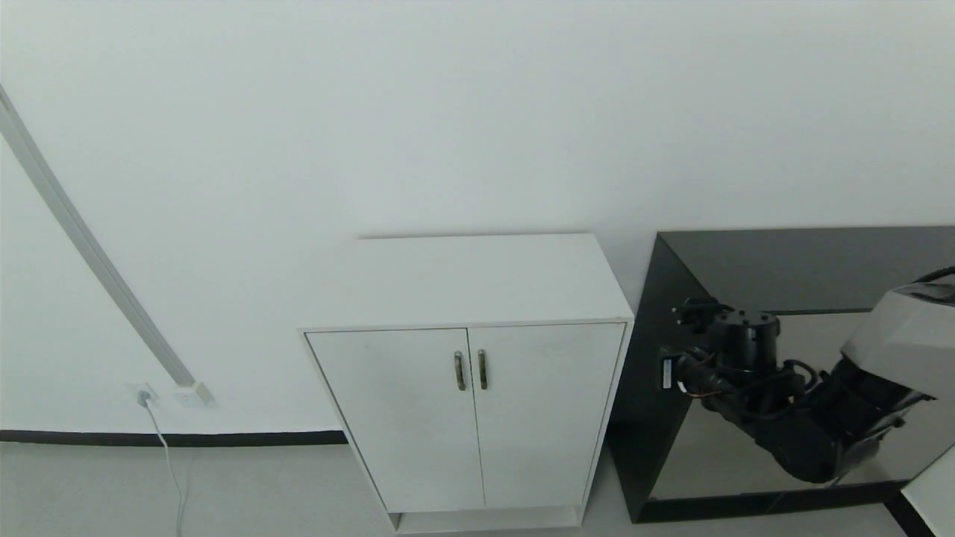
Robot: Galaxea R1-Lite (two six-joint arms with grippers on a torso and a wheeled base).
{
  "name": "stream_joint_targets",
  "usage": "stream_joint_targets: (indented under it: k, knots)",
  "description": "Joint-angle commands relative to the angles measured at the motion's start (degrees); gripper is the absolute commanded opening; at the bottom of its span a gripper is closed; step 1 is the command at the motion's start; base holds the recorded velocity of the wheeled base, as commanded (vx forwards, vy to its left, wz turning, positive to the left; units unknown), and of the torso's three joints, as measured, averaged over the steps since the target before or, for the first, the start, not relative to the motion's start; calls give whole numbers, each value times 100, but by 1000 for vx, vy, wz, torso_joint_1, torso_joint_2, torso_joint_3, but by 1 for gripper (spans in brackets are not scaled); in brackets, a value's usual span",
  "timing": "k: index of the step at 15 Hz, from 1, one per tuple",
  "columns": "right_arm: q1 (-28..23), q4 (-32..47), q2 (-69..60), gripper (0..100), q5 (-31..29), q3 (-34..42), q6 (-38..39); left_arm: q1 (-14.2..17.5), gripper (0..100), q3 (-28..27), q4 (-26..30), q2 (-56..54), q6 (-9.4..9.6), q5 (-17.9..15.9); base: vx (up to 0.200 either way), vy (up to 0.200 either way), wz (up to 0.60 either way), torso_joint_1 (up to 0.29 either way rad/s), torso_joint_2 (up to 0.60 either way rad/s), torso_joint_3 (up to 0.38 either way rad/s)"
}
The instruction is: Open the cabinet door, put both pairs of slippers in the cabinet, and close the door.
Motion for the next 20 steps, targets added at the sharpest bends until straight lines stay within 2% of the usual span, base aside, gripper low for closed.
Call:
stream_joint_targets:
  k: [1, 3, 10, 15, 18, 20]
  knots:
    - [-474, -68, -765, 0, -114, 663, -10, 6, 0, 1, -7, 7, -2, 0, 0, 0, 0, 0, 0, 0]
    - [-694, -103, -1195, 0, -114, 1208, -10, 6, 0, 1, 1, 7, -2, 0, 0, 0, 0, 0, 0, 0]
    - [-835, -340, -3050, 0, -105, 3177, -185, 6, 0, 1, 1, 7, -2, 0, 0, 0, 0, 0, 0, 0]
    - [-984, -323, -4105, 0, -96, 4232, -185, 6, 0, 1, 1, 7, -2, 0, 0, 0, 0, 0, 0, 0]
    - [-1116, 354, -4869, 0, -61, 4258, -124, 6, 0, 1, 1, 7, -2, 0, 0, 0, 0, 0, 0, 0]
    - [-1116, 1330, -5819, 0, -34, 4258, -159, 6, 0, 1, -7, 7, 7, 0, 0, 0, 0, 0, 0, 0]
